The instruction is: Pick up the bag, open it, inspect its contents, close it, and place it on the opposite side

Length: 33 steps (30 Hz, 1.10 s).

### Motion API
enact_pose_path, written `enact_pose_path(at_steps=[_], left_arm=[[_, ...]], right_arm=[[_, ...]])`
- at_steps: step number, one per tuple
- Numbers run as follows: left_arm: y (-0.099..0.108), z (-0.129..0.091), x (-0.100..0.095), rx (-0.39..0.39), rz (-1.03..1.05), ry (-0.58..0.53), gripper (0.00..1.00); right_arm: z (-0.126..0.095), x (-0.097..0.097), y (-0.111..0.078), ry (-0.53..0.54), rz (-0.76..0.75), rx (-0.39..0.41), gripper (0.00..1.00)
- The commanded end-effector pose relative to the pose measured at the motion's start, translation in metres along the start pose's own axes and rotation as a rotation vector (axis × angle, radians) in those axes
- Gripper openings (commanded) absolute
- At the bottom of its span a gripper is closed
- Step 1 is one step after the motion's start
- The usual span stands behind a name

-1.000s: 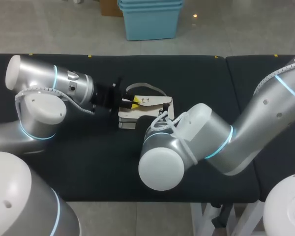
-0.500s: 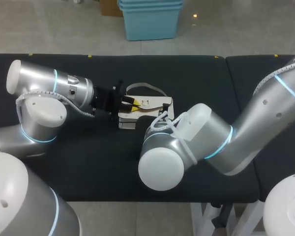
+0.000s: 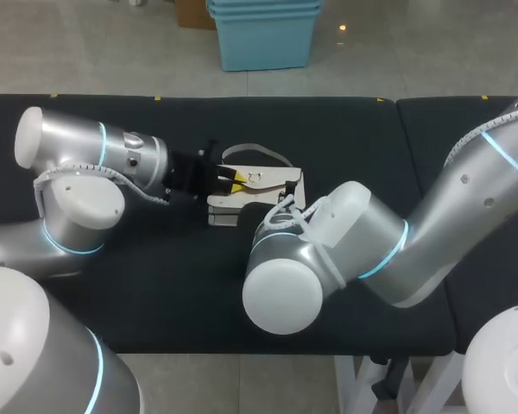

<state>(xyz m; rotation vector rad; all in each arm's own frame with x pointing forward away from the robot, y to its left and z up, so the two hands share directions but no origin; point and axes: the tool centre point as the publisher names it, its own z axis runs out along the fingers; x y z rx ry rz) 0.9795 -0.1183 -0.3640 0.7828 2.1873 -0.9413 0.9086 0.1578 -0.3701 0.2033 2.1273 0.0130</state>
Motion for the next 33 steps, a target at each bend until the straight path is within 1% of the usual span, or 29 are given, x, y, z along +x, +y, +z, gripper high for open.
enact_pose_path(at_steps=[1, 5, 11, 15, 23, 29, 31, 33], left_arm=[[0.006, -0.004, 0.009, 0.009, 0.012, -0.025, 0.0], [0.004, -0.002, 0.012, 0.017, 0.045, -0.039, 0.0], [-0.004, 0.003, 0.015, 0.061, 0.089, -0.079, 0.0], [-0.007, 0.004, 0.016, 0.07, 0.104, -0.074, 0.0], [0.001, -0.004, 0.014, 0.058, 0.11, -0.058, 0.0], [0.006, -0.008, 0.012, 0.063, 0.101, -0.057, 0.0], [0.007, -0.009, 0.01, 0.066, 0.098, -0.057, 0.0], [0.008, -0.009, 0.009, 0.09, 0.094, -0.055, 0.0]], right_arm=[[0.001, 0.005, -0.004, -0.02, 0.002, -0.018, 0.0], [0.001, 0.005, -0.004, -0.02, 0.002, -0.018, 0.0], [0.001, 0.005, -0.004, -0.02, 0.002, -0.018, 0.0], [0.001, 0.005, -0.004, -0.02, 0.002, -0.018, 0.0], [0.001, 0.005, -0.004, -0.02, 0.002, -0.018, 0.0], [0.001, 0.005, -0.004, -0.02, 0.002, -0.018, 0.0], [0.001, 0.005, -0.004, -0.02, 0.002, -0.018, 0.0], [0.001, 0.005, -0.004, -0.02, 0.002, -0.018, 0.0]])
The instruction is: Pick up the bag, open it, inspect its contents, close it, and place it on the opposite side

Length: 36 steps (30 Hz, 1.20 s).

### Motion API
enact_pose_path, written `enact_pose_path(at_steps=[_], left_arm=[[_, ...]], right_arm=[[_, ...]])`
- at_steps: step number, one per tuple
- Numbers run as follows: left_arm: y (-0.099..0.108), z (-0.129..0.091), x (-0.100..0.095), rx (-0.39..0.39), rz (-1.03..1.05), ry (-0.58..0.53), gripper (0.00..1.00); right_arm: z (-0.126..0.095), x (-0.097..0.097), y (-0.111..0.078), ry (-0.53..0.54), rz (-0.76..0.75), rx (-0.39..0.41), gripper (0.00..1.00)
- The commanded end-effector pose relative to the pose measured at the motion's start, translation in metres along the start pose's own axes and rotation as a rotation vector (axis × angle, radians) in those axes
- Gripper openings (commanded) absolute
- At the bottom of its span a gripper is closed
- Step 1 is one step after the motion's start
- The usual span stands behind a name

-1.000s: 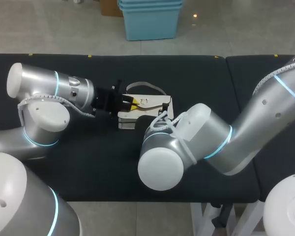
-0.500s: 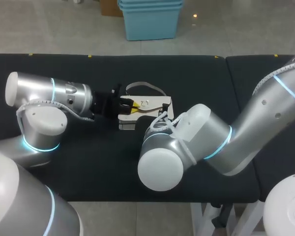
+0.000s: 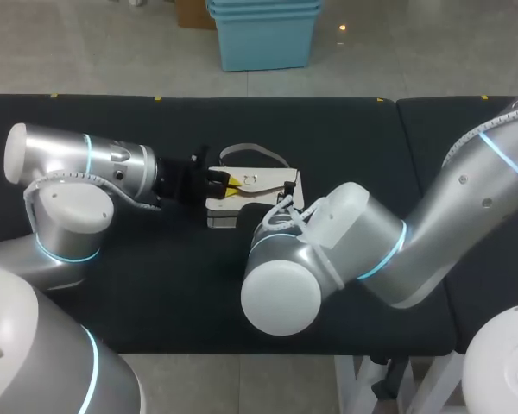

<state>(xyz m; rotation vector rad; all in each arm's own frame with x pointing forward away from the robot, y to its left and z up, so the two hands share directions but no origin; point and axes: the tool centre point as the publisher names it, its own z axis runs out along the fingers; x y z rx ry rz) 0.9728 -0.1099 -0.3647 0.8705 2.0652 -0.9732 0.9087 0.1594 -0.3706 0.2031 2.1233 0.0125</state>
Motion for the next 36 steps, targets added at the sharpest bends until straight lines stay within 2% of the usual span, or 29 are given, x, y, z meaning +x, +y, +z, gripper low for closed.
enact_pose_path(at_steps=[1, 9, 17, 25, 31, 36], left_arm=[[0.007, -0.002, 0.002, 0.037, -0.004, -0.003, 0.0], [0.002, 0.009, -0.005, 0.006, 0.017, 0.027, 0.0], [-0.004, 0.019, -0.013, 0.011, 0.023, 0.048, 0.0], [-0.003, 0.02, -0.007, 0.016, 0.036, 0.07, 0.0], [0.011, 0.012, -0.003, -0.014, 0.002, 0.057, 0.0], [0.011, 0.013, -0.004, 0.0, 0.004, 0.054, 0.0]], right_arm=[[0.001, 0.004, -0.005, -0.016, 0.002, -0.018, 0.0], [0.001, 0.004, -0.005, -0.016, 0.002, -0.018, 0.0], [0.001, 0.004, -0.005, -0.016, 0.002, -0.018, 0.0], [0.001, 0.004, -0.005, -0.016, 0.002, -0.018, 0.0], [0.001, 0.004, -0.005, -0.016, 0.002, -0.018, 0.0], [0.001, 0.004, -0.005, -0.016, 0.002, -0.018, 0.0]])
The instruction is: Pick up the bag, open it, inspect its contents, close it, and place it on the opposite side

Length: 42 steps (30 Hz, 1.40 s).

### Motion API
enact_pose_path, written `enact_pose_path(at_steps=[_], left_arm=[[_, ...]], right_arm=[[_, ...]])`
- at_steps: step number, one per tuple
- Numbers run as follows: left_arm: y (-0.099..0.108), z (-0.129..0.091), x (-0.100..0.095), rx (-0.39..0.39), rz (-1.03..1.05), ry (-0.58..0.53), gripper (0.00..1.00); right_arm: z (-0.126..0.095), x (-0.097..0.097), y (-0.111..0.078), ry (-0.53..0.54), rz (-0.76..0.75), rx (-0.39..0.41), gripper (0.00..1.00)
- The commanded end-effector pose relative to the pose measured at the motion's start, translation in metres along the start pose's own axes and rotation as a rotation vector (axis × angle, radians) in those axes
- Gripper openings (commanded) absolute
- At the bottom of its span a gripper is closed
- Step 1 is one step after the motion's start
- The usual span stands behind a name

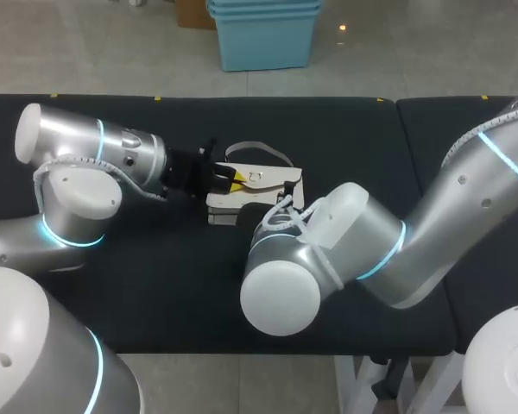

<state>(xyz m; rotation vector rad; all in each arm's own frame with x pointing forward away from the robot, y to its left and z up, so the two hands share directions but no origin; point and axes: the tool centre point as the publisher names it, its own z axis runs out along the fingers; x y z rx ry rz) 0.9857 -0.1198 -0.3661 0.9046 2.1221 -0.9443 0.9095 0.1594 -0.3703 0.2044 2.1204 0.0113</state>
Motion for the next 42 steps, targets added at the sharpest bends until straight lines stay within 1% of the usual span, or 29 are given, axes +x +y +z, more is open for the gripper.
enact_pose_path(at_steps=[1, 7, 13, 23, 27, 29, 30, 31, 32, 33, 35, 36, 37, 40, 42], left_arm=[[0.003, 0.002, 0.003, 0.014, 0.007, -0.008, 0.0], [-0.007, 0.015, -0.001, 0.038, 0.005, -0.012, 0.0], [-0.008, 0.024, -0.002, 0.038, -0.056, -0.011, 0.0], [-0.014, 0.016, -0.006, 0.036, -0.083, -0.013, 0.0], [-0.008, 0.012, -0.002, 0.023, -0.092, -0.027, 0.01], [-0.008, 0.007, -0.003, 0.018, -0.088, -0.038, 0.39], [-0.009, 0.005, -0.004, 0.019, -0.085, -0.045, 0.49], [-0.01, 0.002, -0.005, 0.012, -0.078, -0.053, 0.65], [-0.01, -0.001, -0.007, 0.013, -0.075, -0.061, 0.71], [-0.011, -0.003, -0.008, 0.012, -0.072, -0.068, 0.7], [-0.011, -0.008, -0.01, 0.006, -0.065, -0.077, 0.62], [-0.011, -0.01, -0.011, 0.003, -0.061, -0.082, 0.48], [-0.011, -0.011, -0.012, -0.002, -0.056, -0.085, 0.42], [-0.01, -0.013, -0.012, -0.013, -0.051, -0.084, 0.32], [-0.01, -0.015, -0.012, -0.017, -0.051, -0.086, 0.28]], right_arm=[[0.001, 0.005, -0.005, -0.013, 0.001, -0.02, 0.0], [0.001, 0.005, -0.005, -0.013, 0.001, -0.02, 0.0], [0.001, 0.005, -0.005, -0.013, 0.001, -0.02, 0.0], [0.001, 0.005, -0.005, -0.013, 0.001, -0.02, 0.0], [0.001, 0.005, -0.005, -0.013, 0.001, -0.02, 0.0], [0.001, 0.005, -0.005, -0.013, 0.001, -0.02, 0.0], [0.001, 0.005, -0.005, -0.013, 0.001, -0.02, 0.0], [0.001, 0.005, -0.005, -0.013, 0.001, -0.02, 0.0], [0.001, 0.005, -0.005, -0.013, 0.001, -0.02, 0.0], [0.001, 0.005, -0.005, -0.013, 0.001, -0.02, 0.0], [0.001, 0.005, -0.005, -0.013, 0.001, -0.02, 0.0], [0.001, 0.005, -0.005, -0.013, 0.001, -0.02, 0.0], [0.001, 0.005, -0.005, -0.013, 0.001, -0.02, 0.0], [0.001, 0.005, -0.005, -0.013, 0.001, -0.02, 0.0], [0.001, 0.005, -0.005, -0.013, 0.001, -0.02, 0.0]])
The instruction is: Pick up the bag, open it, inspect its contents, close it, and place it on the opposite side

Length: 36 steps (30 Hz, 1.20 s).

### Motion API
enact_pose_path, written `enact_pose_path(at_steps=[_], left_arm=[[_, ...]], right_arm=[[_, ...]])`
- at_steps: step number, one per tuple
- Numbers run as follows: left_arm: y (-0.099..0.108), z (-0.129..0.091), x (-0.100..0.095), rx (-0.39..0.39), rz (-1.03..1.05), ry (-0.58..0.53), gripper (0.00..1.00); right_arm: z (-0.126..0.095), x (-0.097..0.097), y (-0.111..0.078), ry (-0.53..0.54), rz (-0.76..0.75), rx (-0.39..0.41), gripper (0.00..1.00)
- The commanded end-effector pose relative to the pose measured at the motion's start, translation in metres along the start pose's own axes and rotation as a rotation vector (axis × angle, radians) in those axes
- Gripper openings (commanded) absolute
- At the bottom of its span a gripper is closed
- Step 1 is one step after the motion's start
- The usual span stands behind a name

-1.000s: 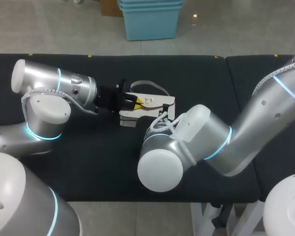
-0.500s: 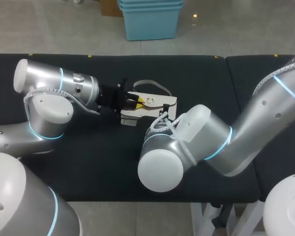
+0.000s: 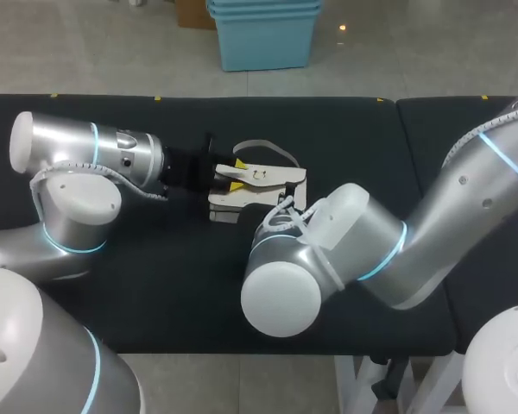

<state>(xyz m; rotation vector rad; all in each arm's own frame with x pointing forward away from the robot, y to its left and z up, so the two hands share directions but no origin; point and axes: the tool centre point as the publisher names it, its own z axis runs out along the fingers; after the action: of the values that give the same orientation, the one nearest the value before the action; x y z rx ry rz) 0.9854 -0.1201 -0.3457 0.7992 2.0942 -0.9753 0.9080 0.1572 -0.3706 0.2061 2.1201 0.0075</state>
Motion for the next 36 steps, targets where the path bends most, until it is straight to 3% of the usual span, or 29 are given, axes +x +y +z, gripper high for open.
enact_pose_path(at_steps=[1, 3, 15, 27, 28, 29, 30, 31, 32, 36], left_arm=[[-0.002, -0.005, 0.003, -0.005, 0.0, -0.012, 0.18], [-0.003, -0.006, 0.003, -0.009, 0.002, -0.013, 0.0], [-0.009, 0.01, 0.014, 0.014, -0.022, 0.028, 0.0], [0.003, 0.004, 0.013, -0.024, -0.044, 0.029, 0.0], [0.001, 0.003, 0.012, -0.019, -0.042, 0.025, 0.05], [-0.001, 0.001, 0.012, -0.015, -0.041, 0.021, 0.29], [-0.002, 0.0, 0.011, -0.014, -0.039, 0.017, 0.67], [-0.003, -0.002, 0.011, -0.011, -0.037, 0.012, 0.96], [-0.004, -0.004, 0.01, -0.008, -0.037, 0.007, 1.0], [-0.008, -0.014, 0.009, 0.004, -0.038, -0.007, 1.0]], right_arm=[[0.002, 0.004, -0.003, -0.013, 0.001, -0.023, 0.0], [0.002, 0.004, -0.003, -0.013, 0.001, -0.023, 0.0], [0.002, 0.004, -0.003, -0.013, 0.001, -0.023, 0.0], [0.002, 0.004, -0.003, -0.013, 0.001, -0.023, 0.0], [0.002, 0.004, -0.003, -0.013, 0.001, -0.023, 0.0], [0.002, 0.004, -0.003, -0.013, 0.001, -0.023, 0.0], [0.002, 0.004, -0.003, -0.013, 0.001, -0.023, 0.0], [0.002, 0.004, -0.003, -0.013, 0.001, -0.023, 0.0], [0.002, 0.004, -0.003, -0.013, 0.001, -0.023, 0.0], [0.002, 0.004, -0.003, -0.013, 0.001, -0.023, 0.0]])
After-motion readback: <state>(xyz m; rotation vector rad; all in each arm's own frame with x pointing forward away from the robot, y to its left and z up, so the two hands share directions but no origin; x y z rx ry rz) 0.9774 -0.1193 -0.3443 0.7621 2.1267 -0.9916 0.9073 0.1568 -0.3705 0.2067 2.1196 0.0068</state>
